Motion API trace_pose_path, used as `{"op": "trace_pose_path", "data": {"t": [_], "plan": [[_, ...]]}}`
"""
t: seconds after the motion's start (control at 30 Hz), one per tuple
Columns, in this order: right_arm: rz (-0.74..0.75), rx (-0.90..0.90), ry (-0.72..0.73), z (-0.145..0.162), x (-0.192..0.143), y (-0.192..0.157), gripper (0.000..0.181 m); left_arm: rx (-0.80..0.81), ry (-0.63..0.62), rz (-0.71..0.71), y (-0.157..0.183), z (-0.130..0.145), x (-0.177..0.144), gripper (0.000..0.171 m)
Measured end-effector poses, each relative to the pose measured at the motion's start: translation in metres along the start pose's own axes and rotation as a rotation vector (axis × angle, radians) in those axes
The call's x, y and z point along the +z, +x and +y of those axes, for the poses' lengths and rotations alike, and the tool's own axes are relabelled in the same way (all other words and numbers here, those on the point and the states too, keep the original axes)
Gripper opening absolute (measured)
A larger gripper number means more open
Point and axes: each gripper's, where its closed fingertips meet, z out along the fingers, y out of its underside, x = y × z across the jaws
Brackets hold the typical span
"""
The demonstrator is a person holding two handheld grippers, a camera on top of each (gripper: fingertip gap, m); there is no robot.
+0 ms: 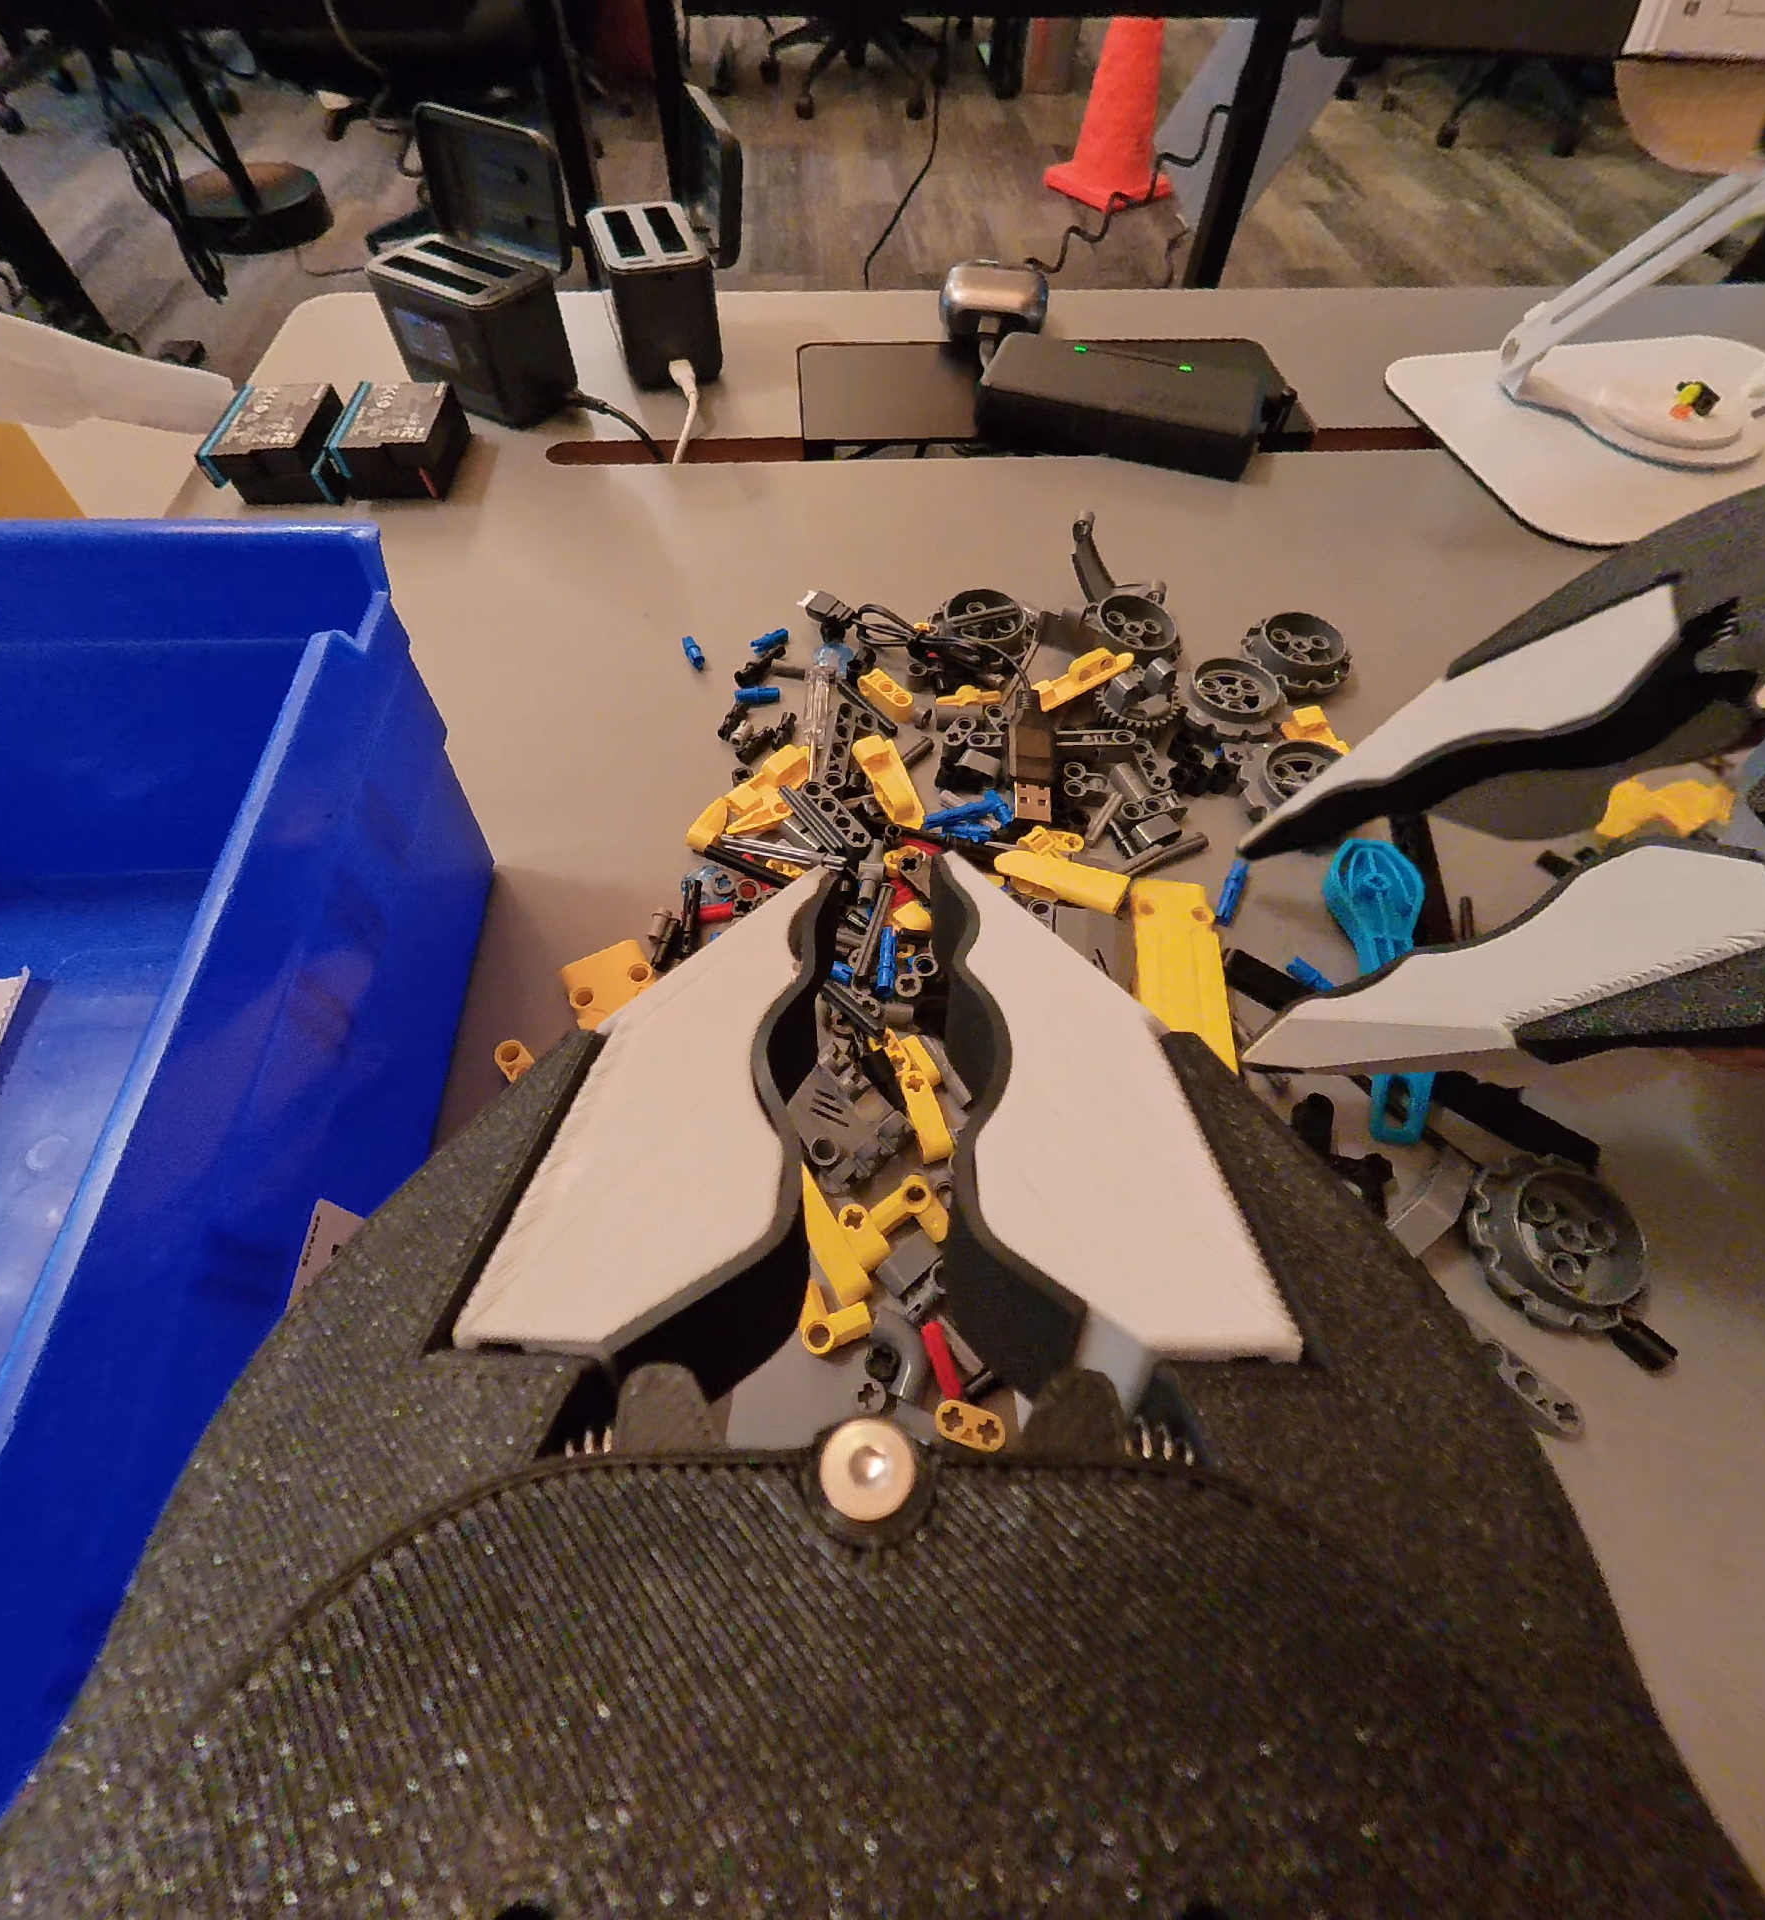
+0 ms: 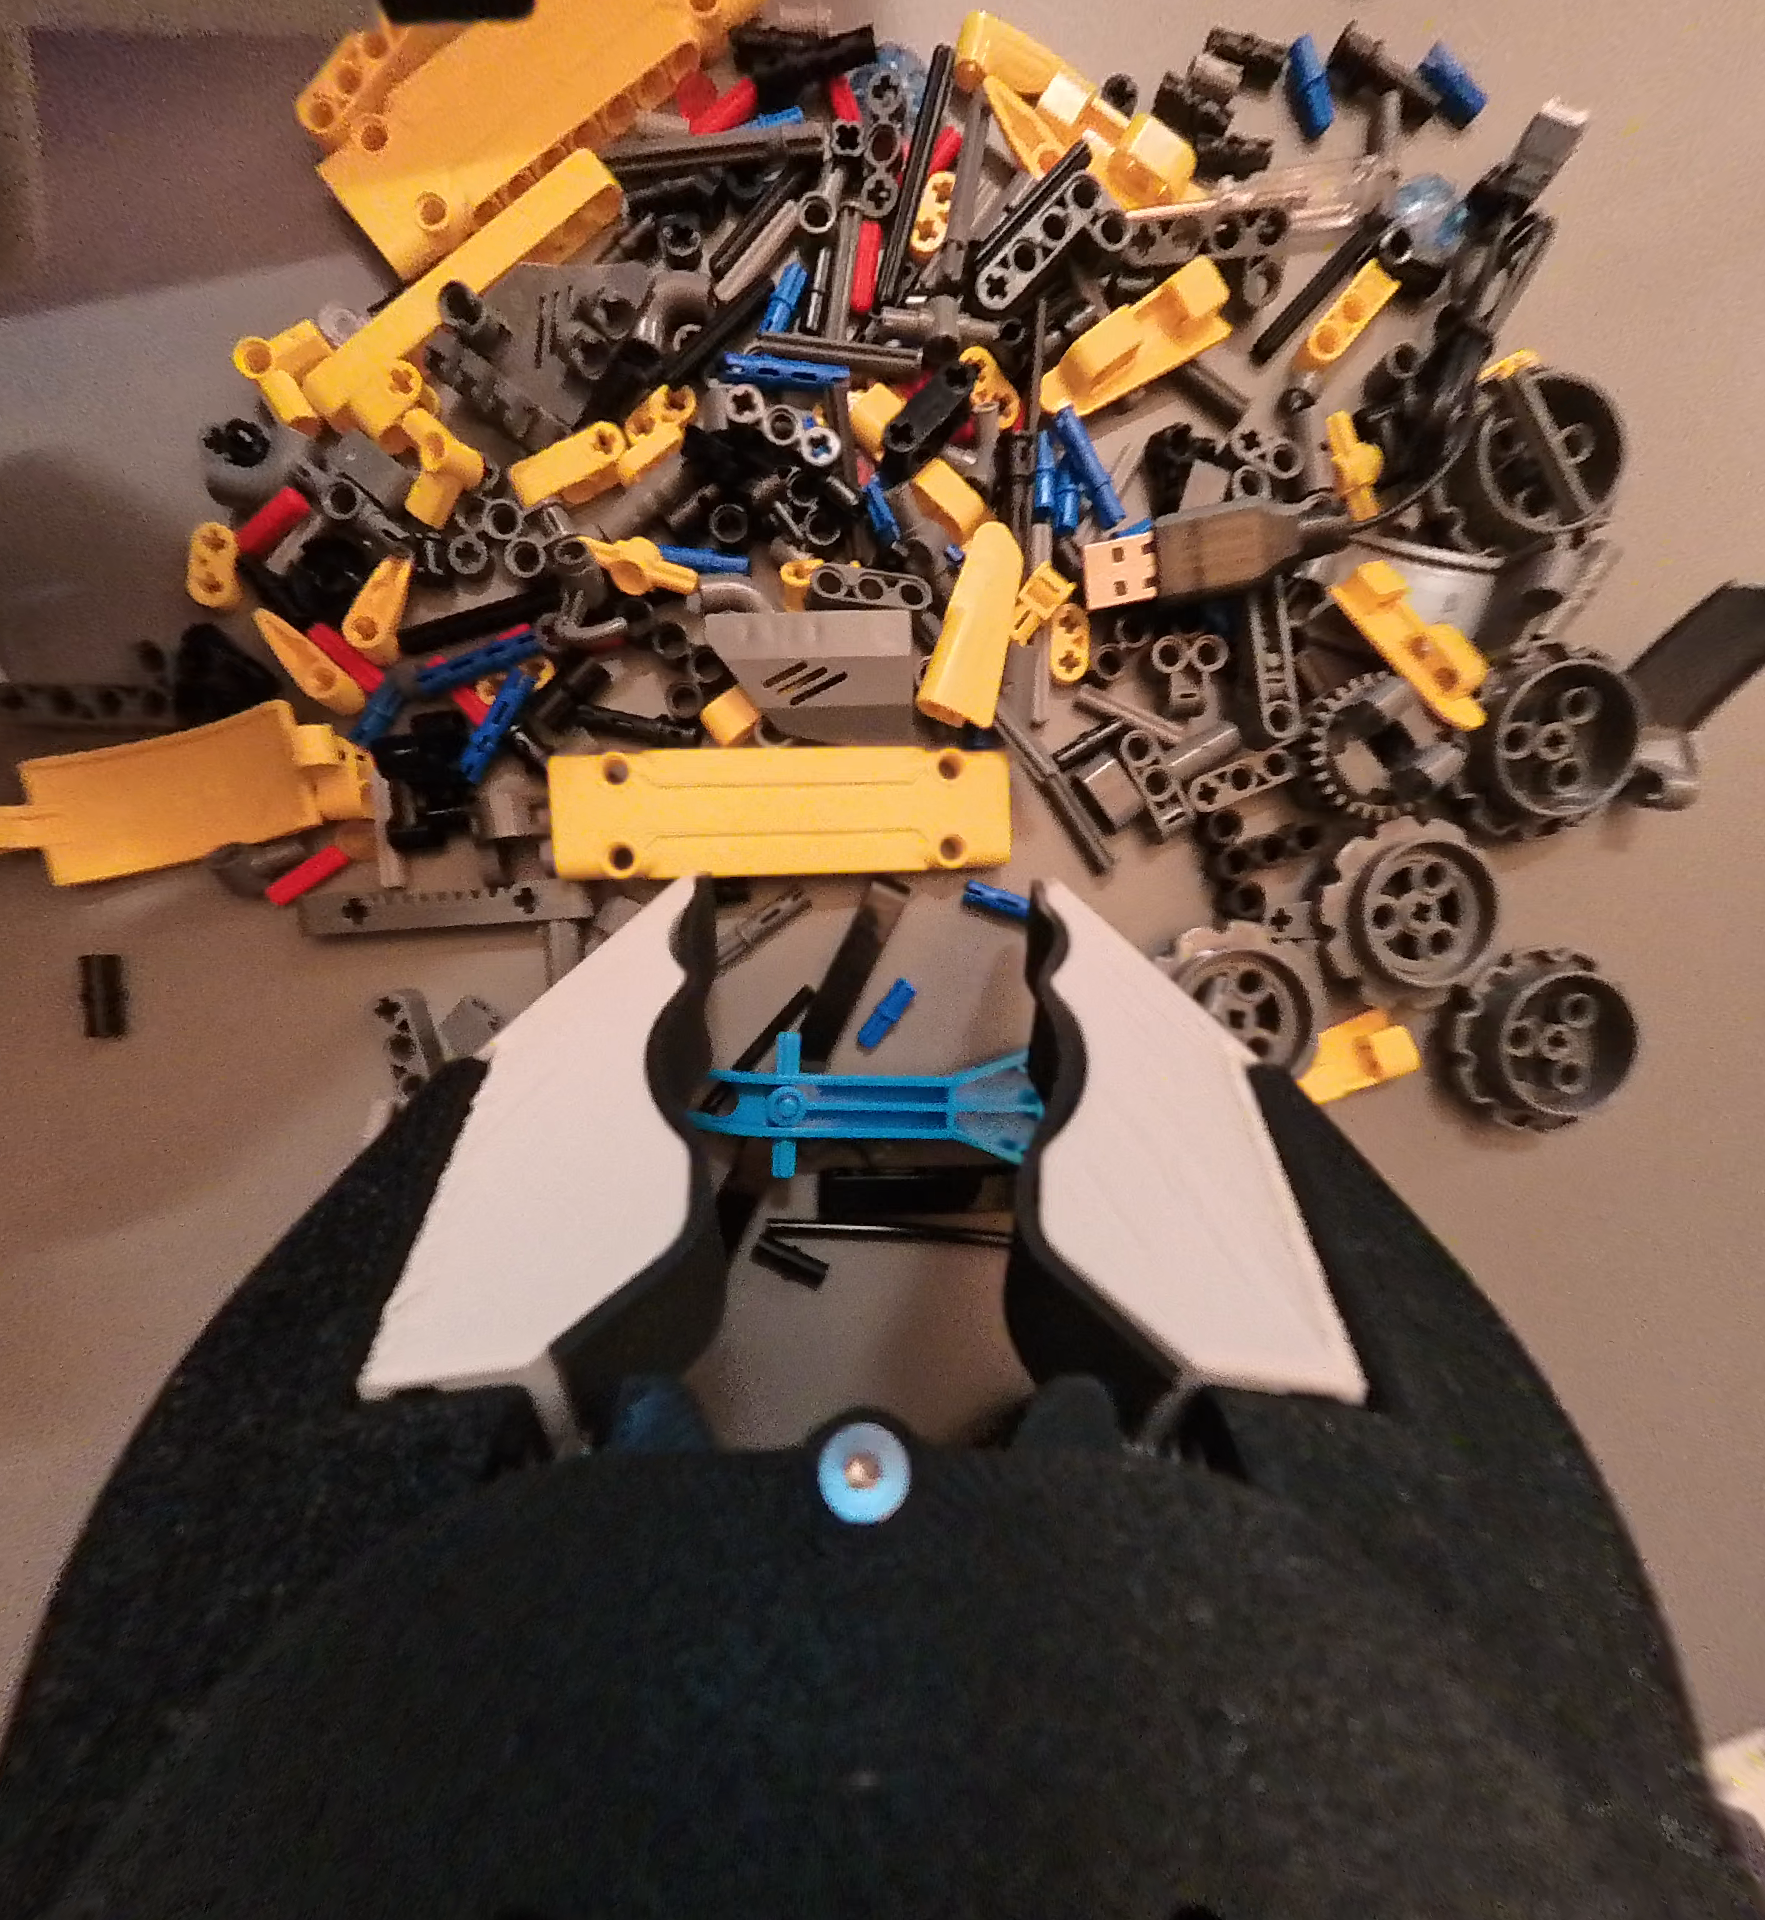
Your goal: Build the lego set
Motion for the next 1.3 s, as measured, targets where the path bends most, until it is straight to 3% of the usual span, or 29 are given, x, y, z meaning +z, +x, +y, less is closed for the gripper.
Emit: {"op": "trace_pose_path", "data": {"t": [0.27, 0.53, 0.67, 0.73, 0.87, 1.07, 1.3], "plan": [[-0.032, -0.048, 0.176, -0.029, -0.014, -0.010, 0.077, 0.001, -0.003, -0.003, 0.000, 0.000, 0.000, 0.015], [-0.076, -0.074, 0.072, -0.014, 0.011, -0.017, 0.083, 0.003, -0.006, -0.005, -0.001, 0.001, 0.001, 0.014], [-0.112, -0.044, 0.069, -0.013, 0.011, -0.019, 0.076, 0.005, -0.004, -0.004, 0.000, 0.000, 0.000, 0.014], [-0.122, -0.038, 0.081, -0.014, 0.010, -0.019, 0.055, 0.006, -0.003, -0.005, -0.001, 0.000, 0.000, 0.015], [-0.121, -0.031, 0.096, -0.014, 0.006, -0.017, 0.045, 0.005, -0.004, -0.005, -0.001, 0.000, 0.000, 0.015], [-0.119, -0.004, 0.118, -0.016, 0.004, -0.013, 0.091, 0.008, -0.006, -0.007, -0.001, 0.001, 0.001, 0.014], [-0.113, -0.027, 0.062, -0.007, 0.017, -0.013, 0.100, 0.007, -0.008, -0.008, -0.001, 0.001, 0.001, 0.014]]}}
